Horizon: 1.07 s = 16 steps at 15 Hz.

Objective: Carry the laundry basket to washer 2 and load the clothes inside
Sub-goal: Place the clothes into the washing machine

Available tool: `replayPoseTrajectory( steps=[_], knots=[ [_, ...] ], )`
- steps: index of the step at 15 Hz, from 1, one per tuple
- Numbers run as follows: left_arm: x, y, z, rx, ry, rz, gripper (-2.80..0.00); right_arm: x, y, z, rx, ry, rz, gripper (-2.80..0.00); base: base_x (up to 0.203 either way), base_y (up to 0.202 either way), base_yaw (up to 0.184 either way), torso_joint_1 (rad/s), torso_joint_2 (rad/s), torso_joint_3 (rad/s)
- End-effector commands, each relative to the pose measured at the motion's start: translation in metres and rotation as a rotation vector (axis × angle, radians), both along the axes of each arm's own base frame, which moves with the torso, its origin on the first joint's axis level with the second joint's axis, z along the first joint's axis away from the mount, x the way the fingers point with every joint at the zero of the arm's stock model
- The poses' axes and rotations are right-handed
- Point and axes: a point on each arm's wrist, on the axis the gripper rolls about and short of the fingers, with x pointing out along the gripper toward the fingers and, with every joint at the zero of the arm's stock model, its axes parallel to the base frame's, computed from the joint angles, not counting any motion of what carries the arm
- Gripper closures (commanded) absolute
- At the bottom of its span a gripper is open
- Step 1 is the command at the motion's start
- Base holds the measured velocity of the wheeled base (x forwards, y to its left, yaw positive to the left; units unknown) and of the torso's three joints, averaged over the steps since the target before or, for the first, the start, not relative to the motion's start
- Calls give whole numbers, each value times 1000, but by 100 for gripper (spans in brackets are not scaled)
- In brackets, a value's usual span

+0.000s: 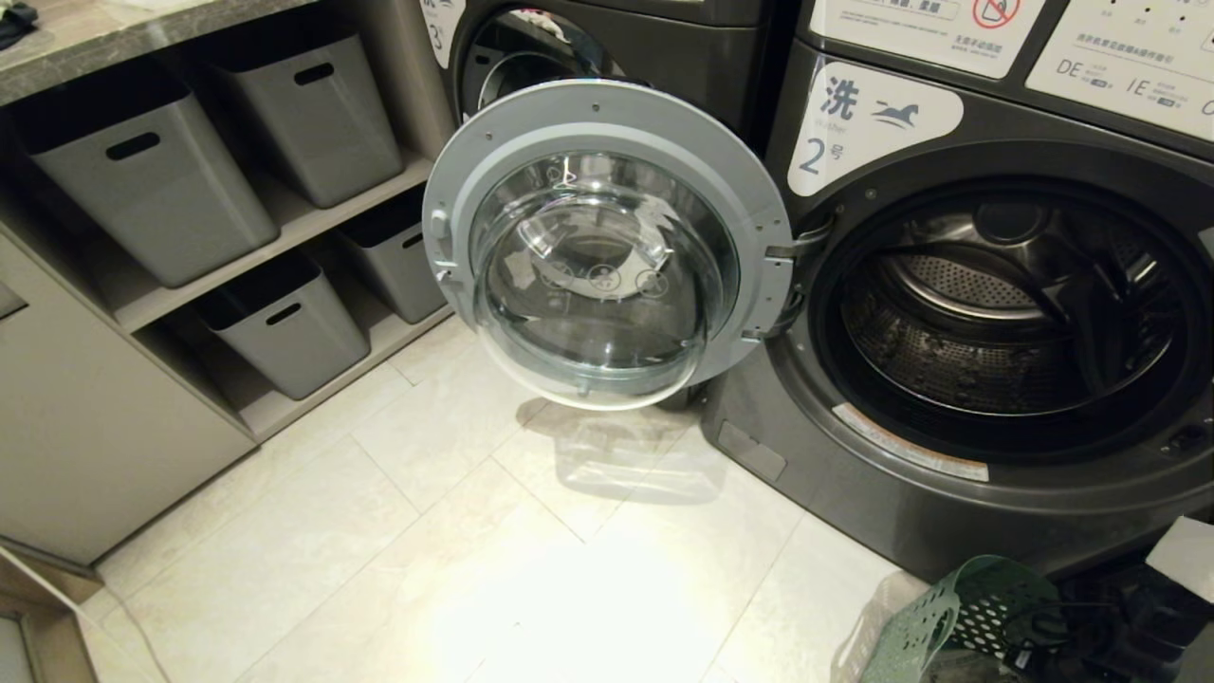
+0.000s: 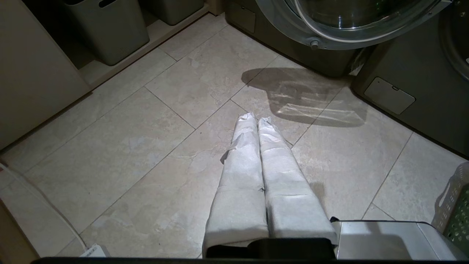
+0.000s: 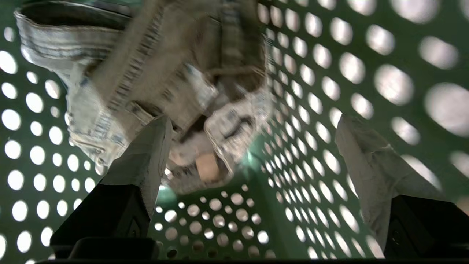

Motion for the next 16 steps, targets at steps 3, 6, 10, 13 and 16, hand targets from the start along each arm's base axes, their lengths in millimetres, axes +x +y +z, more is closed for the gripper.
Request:
replayPoseTrajectory(
  steps=[3,6,10,13,16],
  knots=[
    [0,0,0,0,1,0,0,4,0,-17,82,-61,82,-280,0,0,0,0,0,0],
    [0,0,0,0,1,2,0,8,-4,-15,95,-59,69,-280,0,0,0,0,0,0],
    [0,0,0,0,1,1,0,0,-30,-11,99,-58,-1,-280,0,0,0,0,0,0],
    [0,0,0,0,3,0,0,-5,-48,-8,105,-102,-20,-280,0,0,0,0,0,0],
    [0,0,0,0,1,0,0,-9,-53,-8,134,-132,0,-280,0,0,0,0,0,0]
  ],
)
